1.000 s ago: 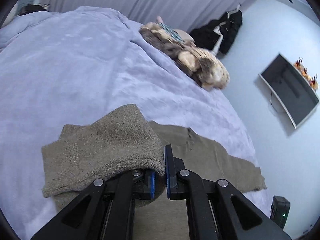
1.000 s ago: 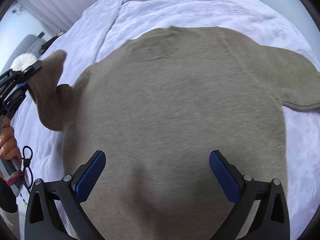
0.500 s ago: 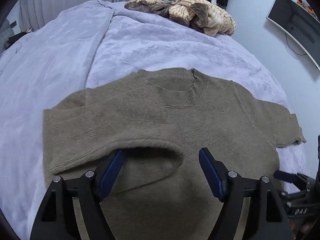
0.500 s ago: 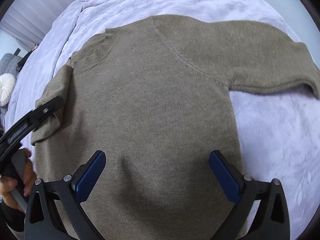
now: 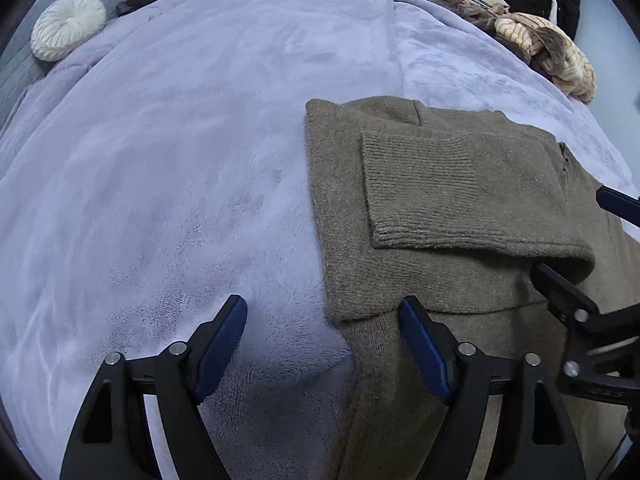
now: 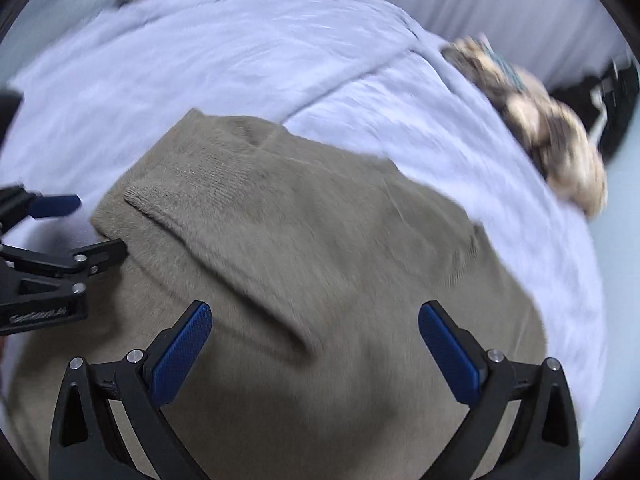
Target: Fold small clothes
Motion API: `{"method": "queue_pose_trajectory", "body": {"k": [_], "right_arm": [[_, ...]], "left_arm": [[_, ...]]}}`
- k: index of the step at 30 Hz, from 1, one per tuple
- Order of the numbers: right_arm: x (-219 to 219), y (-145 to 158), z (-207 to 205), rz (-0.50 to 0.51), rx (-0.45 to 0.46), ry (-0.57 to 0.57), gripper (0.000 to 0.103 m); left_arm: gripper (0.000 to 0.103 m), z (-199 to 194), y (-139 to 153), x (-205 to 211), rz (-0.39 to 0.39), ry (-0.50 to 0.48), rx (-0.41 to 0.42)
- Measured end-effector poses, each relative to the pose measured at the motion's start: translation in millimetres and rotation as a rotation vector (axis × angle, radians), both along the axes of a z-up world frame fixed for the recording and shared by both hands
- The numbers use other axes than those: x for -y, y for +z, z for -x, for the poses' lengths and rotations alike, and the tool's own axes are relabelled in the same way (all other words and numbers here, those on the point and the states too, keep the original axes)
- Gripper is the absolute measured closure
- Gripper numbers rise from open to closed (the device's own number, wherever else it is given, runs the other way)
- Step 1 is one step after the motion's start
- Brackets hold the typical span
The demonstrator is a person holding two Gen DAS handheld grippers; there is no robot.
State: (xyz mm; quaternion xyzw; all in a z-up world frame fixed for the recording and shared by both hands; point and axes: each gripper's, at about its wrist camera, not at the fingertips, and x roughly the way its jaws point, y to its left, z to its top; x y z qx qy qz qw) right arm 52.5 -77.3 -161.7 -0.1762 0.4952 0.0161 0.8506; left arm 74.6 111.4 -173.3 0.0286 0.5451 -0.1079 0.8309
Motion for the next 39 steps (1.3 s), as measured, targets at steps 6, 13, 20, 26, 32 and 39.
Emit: {"method": "queue_pose_trajectory", "body": {"k": [6,13,20,26,32,39], "right_arm": [[36.0,1.7,-17.8,-0.155,-0.017,-0.136,0.096],[196.6,-28.4,53.9,-0.948,0.009,-0.762,0.091],[228.4,-53.5,108.3,-1.2,-0.006,-0.892,0.05],[193.9,-49.2,108.8,-1.334,-0.092,-0.743,0.046],[148.0,-71.1,69.9,-1.228,-0.227,-0.691,0.094],[227.4,-51.1,93.3,-1.63,0.183,-0.818,0.09]], "left_arm": [[0.017,1.6,-4.3,-2.0,-0.007,0.005,-0.005],[0.017,-6.2,-9.3,11.6,-0.036,-0.004,-0.019],[0.017,-1.1,27.2,5.8,0.031,-0.077,-0.045],[0.017,-46.2,30.4,16.6,0.094,-0.081,-0.079],[0.025,-83.1,-2.7,50.8,0.092,-0.08,-0.161],[0.025,-79.8,-3.5,49.0,0.073,-0.12,-0.139]]}}
